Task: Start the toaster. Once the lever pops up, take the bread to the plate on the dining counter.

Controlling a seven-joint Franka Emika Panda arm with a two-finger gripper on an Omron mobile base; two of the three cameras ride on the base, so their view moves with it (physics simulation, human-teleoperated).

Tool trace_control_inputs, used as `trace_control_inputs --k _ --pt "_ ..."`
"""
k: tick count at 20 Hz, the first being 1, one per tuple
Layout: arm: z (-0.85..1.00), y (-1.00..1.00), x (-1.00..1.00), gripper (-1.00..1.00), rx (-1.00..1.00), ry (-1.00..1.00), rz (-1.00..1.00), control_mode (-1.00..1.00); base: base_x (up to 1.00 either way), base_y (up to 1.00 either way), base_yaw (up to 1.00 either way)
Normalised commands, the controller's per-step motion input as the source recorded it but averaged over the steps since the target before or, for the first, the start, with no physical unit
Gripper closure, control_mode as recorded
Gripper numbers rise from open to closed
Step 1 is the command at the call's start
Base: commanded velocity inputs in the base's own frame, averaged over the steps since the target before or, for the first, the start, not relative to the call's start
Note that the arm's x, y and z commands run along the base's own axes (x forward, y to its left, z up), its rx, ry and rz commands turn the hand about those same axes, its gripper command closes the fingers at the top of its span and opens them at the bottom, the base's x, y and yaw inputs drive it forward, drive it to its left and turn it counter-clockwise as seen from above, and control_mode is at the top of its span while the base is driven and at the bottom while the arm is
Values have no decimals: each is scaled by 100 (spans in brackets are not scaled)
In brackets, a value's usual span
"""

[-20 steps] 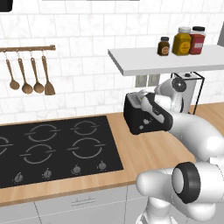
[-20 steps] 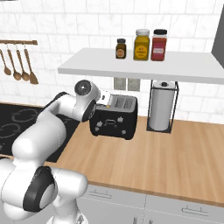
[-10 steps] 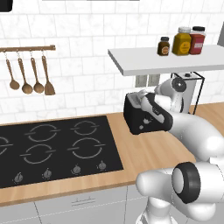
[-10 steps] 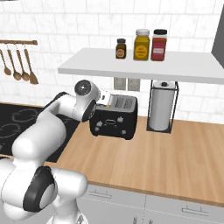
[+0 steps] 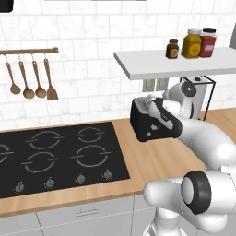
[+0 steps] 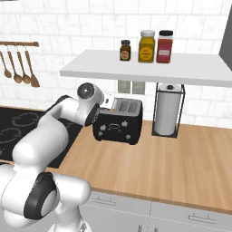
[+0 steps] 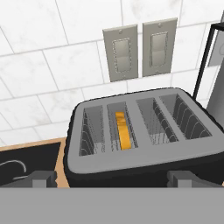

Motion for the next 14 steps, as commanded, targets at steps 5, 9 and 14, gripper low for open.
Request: trace_control_inputs --k 5,9,14 --pt "0 0 0 -100 0 0 0 -100 0 0 0" --pt "0 0 0 -100 0 0 0 -100 0 0 0" --pt "0 0 0 -100 0 0 0 -100 0 0 0"
